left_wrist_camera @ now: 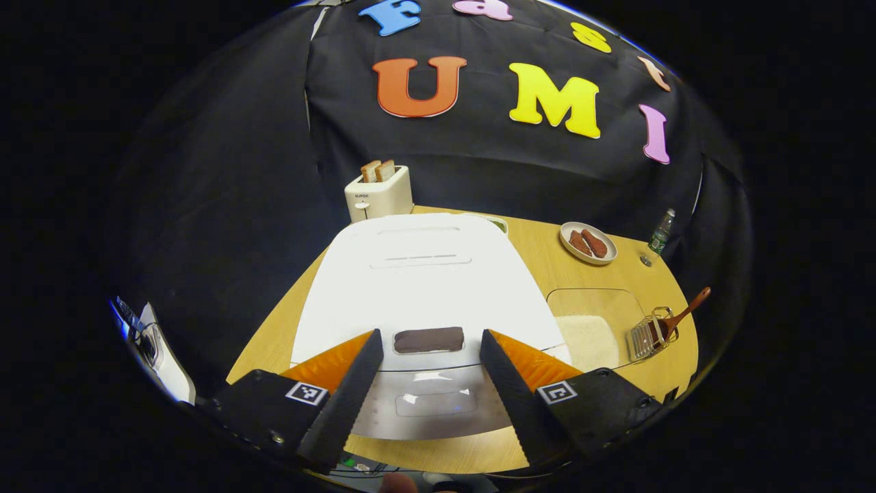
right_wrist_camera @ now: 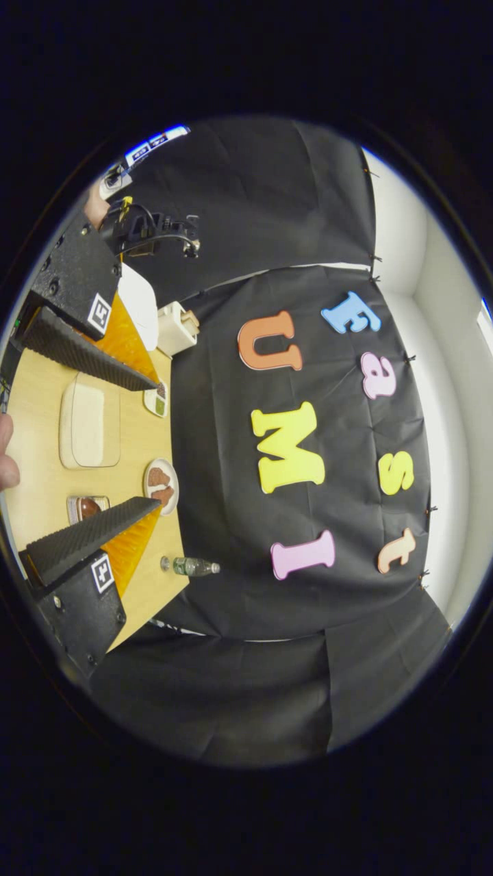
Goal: Close the left gripper, press the button to open the rice cooker; take a wooden spoon from the chopstick holder with the right hand, scoop a spoonful of rice and pour it into the rice cooker, then put the wooden spoon back into the chopstick holder.
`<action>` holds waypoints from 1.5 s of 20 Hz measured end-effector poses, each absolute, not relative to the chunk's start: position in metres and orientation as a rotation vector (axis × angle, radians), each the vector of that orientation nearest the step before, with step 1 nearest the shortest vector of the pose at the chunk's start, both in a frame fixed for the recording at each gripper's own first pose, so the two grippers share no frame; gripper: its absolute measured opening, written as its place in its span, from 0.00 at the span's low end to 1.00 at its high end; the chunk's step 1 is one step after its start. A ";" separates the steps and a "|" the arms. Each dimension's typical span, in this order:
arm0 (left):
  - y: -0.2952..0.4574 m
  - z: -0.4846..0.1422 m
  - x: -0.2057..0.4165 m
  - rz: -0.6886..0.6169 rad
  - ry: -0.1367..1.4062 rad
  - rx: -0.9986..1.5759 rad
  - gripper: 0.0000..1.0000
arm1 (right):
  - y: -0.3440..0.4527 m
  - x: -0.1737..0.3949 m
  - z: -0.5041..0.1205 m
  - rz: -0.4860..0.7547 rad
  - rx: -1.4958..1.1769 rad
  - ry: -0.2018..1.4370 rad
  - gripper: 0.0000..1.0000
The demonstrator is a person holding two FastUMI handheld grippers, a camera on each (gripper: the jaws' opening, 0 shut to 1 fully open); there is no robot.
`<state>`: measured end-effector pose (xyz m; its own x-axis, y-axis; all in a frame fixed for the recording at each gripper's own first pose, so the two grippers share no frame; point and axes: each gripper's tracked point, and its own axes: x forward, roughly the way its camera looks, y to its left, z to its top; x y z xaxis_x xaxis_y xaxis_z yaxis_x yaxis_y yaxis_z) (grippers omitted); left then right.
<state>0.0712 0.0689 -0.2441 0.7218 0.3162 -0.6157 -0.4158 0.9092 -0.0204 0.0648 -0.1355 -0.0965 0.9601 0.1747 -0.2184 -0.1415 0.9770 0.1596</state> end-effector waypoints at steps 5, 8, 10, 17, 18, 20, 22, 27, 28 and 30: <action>0.069 -0.242 0.072 0.397 0.664 -0.179 0.97 | -0.133 0.066 -0.105 0.158 0.184 0.242 1.00; 0.070 -0.234 0.077 0.394 0.577 -0.213 0.94 | -0.138 0.065 -0.115 0.146 0.196 0.250 1.00; 0.069 -0.227 0.078 0.391 0.552 -0.273 0.92 | -0.142 0.065 -0.123 0.136 0.209 0.267 0.95; 0.064 -0.149 0.075 0.362 0.337 -0.251 0.92 | -0.148 0.066 -0.090 0.112 0.169 0.205 1.00; 0.060 -0.132 0.069 0.358 0.300 -0.237 0.92 | -0.146 0.065 -0.080 0.111 0.163 0.178 0.95; 0.055 -0.094 0.054 0.358 0.215 -0.193 0.92 | -0.150 0.059 -0.064 0.076 0.142 0.135 1.00; 0.043 -0.057 0.036 0.346 0.136 -0.153 0.96 | -0.141 0.049 -0.056 0.080 0.134 0.115 0.96; -0.003 -0.005 -0.018 0.284 0.029 -0.103 0.94 | -0.123 0.008 -0.035 0.087 0.098 0.058 0.95; -0.010 0.002 -0.029 0.277 0.015 -0.104 0.95 | -0.119 -0.002 -0.033 0.086 0.089 0.050 1.00; -0.026 0.009 -0.042 0.250 -0.007 -0.107 0.94 | -0.109 -0.019 -0.032 0.096 0.077 0.042 1.00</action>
<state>-0.0418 -0.0258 0.0093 0.9688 0.2477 -0.0068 -0.2470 0.9631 -0.1067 -0.0192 -0.1086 -0.0322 0.9945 0.0970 -0.0385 -0.0938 0.9925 0.0790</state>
